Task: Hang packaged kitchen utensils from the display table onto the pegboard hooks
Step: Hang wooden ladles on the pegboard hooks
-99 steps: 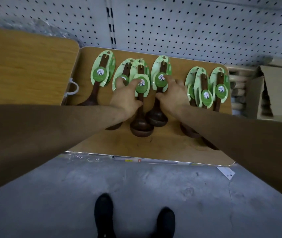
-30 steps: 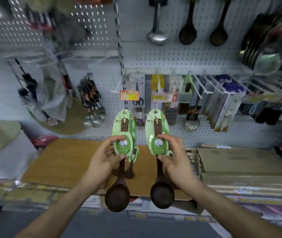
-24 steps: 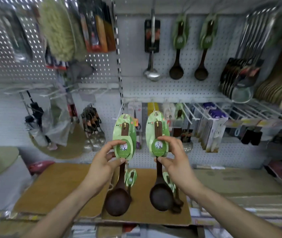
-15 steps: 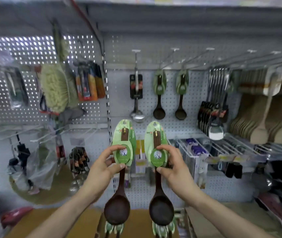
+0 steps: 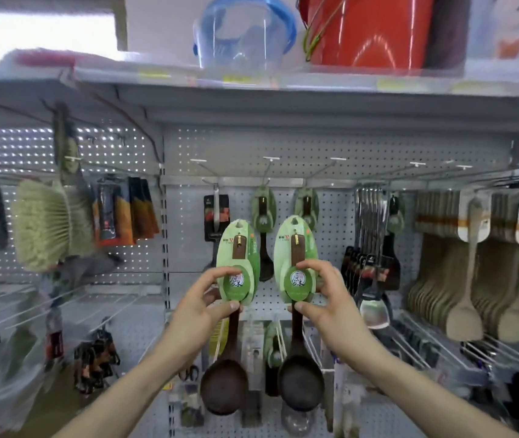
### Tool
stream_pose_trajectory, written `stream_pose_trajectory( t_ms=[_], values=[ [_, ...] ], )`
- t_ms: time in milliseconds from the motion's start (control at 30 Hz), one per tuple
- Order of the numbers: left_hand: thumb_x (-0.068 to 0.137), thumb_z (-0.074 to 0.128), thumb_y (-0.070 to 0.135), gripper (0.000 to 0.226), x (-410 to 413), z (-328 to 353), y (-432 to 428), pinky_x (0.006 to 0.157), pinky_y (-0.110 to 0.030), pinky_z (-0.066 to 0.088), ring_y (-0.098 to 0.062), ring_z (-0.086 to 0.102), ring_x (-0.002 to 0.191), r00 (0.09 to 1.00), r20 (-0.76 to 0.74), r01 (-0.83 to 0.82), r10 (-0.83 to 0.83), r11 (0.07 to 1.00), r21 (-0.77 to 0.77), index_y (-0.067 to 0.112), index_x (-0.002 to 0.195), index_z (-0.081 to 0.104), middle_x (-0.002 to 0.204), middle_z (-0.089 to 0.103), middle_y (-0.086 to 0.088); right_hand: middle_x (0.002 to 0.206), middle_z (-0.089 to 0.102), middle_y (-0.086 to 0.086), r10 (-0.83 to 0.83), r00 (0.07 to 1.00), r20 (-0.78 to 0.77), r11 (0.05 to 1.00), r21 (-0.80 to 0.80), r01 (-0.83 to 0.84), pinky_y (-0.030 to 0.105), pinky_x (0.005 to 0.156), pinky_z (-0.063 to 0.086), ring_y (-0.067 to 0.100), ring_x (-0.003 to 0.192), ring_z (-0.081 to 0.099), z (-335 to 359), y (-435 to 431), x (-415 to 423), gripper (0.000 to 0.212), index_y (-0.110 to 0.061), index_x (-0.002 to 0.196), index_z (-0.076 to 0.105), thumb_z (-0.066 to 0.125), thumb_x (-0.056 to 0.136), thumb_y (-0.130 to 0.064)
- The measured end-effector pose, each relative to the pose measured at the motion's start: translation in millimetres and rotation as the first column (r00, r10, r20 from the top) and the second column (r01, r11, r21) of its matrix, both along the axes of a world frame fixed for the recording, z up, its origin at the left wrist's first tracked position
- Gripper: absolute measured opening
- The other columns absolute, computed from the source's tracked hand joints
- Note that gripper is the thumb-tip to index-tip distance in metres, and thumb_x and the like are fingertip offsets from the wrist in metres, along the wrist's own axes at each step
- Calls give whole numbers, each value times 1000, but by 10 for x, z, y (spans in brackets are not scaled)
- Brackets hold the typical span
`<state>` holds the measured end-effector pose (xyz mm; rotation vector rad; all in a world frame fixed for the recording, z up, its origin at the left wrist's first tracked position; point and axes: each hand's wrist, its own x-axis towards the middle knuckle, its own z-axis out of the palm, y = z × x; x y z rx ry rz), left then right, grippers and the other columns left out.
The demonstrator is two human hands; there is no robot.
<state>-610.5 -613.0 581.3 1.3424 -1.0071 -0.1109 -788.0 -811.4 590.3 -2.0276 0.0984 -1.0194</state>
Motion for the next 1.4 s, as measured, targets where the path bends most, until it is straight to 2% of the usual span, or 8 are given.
stream_pose_trajectory(
  t_ms=[167, 400, 667, 800, 1033, 1133, 1233, 1400],
  values=[
    [91, 77, -5, 59, -29, 200, -291, 100, -38, 59, -17, 72, 119, 998, 59, -26, 29, 998, -56, 36, 132, 69, 134, 71, 13, 135, 48, -32, 37, 999, 36, 999, -32, -36, 13, 101, 45, 0, 128, 55, 215, -237, 12, 74, -57, 130, 54, 77, 93, 2],
    [91, 76, -7, 61, 251, 403, -364, 99, -38, 62, -22, 73, 118, 995, 90, -27, 37, 994, -110, 33, 135, 68, 134, 71, 9, 135, 48, -29, 132, 990, 55, 990, -49, -130, 40, 114, 50, 9, 131, 58, 558, -337, 370, 81, -58, 142, 52, 75, 94, 3],
    [90, 74, -12, 60, 678, 391, -250, 99, -43, 60, -24, 73, 117, 995, 63, -73, 79, 993, -97, 31, 131, 69, 134, 70, 7, 137, 47, -17, 164, 985, 57, 986, -40, -162, 13, 95, 55, 8, 133, 53, 745, -380, 903, 85, -61, 139, 55, 71, 94, 10],
    [90, 73, -14, 60, 832, 384, -202, 101, -48, 59, -24, 73, 116, 996, 47, -71, 76, 993, -96, 30, 129, 70, 134, 71, 6, 136, 47, -14, 134, 986, 98, 991, 3, -135, 35, 105, 58, 12, 133, 55, 758, -455, 1091, 87, -59, 139, 57, 70, 92, 12],
    [90, 72, -14, 60, 925, 329, -271, 97, -41, 62, -23, 74, 115, 998, 43, -48, 52, 993, -104, 31, 129, 70, 132, 72, 7, 141, 44, -21, 113, 992, 63, 993, 24, -115, 45, 103, 60, 18, 133, 55, 692, -660, 1456, 93, -59, 142, 54, 70, 90, 16],
    [89, 72, -16, 60, 932, 316, -308, 96, -35, 63, -22, 75, 115, 999, 23, -43, 46, 994, -104, 31, 127, 71, 129, 72, 10, 138, 44, -18, 55, 998, 29, 998, 7, -55, 42, 110, 55, 7, 125, 54, 700, -736, 1682, 96, -59, 147, 46, 69, 91, 15],
    [89, 73, -15, 61, 927, 304, -315, 93, -30, 62, -21, 75, 114, 999, 22, -34, 36, 994, -103, 31, 129, 70, 129, 72, 11, 150, 43, 2, -4, 1000, 15, 1000, 3, 4, 41, 117, 49, 15, 130, 52, 693, -799, 1903, 95, -54, 152, 42, 64, 92, 17],
    [88, 73, -16, 61, 926, 262, -302, 94, -32, 62, -21, 75, 114, 999, 6, -32, 33, 992, -122, 28, 129, 70, 128, 73, 9, 152, 42, 8, -45, 999, 1, 997, -58, 45, 40, 116, 50, 14, 124, 50, 682, -1003, 2162, 94, -40, 157, 42, 55, 89, 23]
  ],
)
